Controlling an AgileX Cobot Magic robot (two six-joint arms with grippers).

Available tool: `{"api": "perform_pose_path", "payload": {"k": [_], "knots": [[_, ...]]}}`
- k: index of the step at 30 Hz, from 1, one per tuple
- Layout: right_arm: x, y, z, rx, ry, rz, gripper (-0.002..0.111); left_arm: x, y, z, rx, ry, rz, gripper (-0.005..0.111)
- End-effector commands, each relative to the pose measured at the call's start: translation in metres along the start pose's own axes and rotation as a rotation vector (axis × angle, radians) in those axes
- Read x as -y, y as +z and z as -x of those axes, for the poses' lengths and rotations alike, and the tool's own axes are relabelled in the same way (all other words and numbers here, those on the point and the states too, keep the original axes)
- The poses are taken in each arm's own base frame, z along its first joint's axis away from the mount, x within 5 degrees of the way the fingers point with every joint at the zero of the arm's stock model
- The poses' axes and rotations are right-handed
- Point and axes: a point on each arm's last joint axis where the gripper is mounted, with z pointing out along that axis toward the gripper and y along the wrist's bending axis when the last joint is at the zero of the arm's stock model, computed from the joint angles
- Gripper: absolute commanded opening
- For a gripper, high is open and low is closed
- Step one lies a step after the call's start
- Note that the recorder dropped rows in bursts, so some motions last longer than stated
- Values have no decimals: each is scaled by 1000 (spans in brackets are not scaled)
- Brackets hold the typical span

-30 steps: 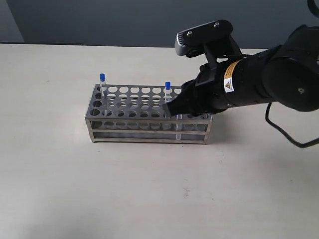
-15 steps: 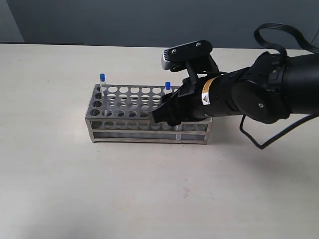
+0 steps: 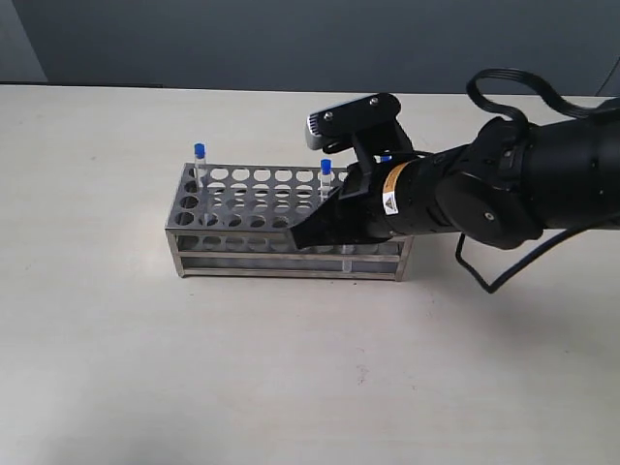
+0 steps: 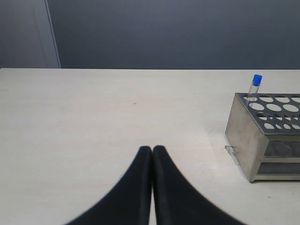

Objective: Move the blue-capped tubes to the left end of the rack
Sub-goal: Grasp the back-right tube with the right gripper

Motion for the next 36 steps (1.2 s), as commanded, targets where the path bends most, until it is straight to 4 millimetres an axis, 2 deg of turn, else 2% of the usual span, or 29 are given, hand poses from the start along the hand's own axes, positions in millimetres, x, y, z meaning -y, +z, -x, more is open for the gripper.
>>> {"api": "perform_pose_path", "payload": {"k": [1, 5, 10, 11, 12, 13, 15, 16, 17, 18, 19, 20, 21, 25, 28, 29, 33, 36], "knots": [[0, -19, 12, 73, -22, 6, 1, 1, -1, 2, 11, -2, -10, 1], [0, -35, 20, 120, -20, 11, 1, 1, -1, 2, 11, -2, -10, 1], [2, -37, 15, 66, -19, -11, 5, 1, -1, 2, 11, -2, -10, 1], [3, -36, 12, 28, -21, -25, 18, 1, -1, 2, 11, -2, -10, 1], [3, -36, 10, 14, -20, -30, 26, 1, -1, 2, 11, -2, -10, 1], [5, -36, 7, -25, -23, -45, 48, 1, -1, 2, 11, -2, -10, 1], [6, -38, 1, -37, -78, -49, 61, 1, -1, 2, 12, 0, -10, 1], [6, -37, -5, -36, -91, -45, 59, 1, -1, 2, 12, 0, -10, 1], [5, -39, -16, 26, -115, -11, 49, 1, -1, 2, 12, 0, -10, 1], [4, -41, -18, 75, -116, 12, 42, 1, -1, 2, 12, 0, -10, 1], [3, -48, -30, 123, -119, 40, 28, 1, -1, 2, 12, 0, -10, 1], [3, -55, -39, 164, -119, 61, 20, 1, -1, 2, 12, 0, -10, 1], [3, -59, -45, 186, -118, 74, 17, 1, -1, 2, 12, 0, -10, 1], [6, -64, -80, 253, -220, 80, 17, 1, -1, 2, 12, 0, -10, 1], [22, -64, -89, 342, -164, -75, 17, 1, -1, 2, 12, 0, -10, 1], [27, -62, -89, 347, -175, -136, 17, 1, -1, 2, 12, 0, -10, 1], [23, -44, -83, 308, -194, -108, 17, 1, -1, 2, 12, 0, -10, 1], [20, -29, -69, 313, -216, -98, 17, 1, -1, 2, 12, 0, -10, 1]]}}
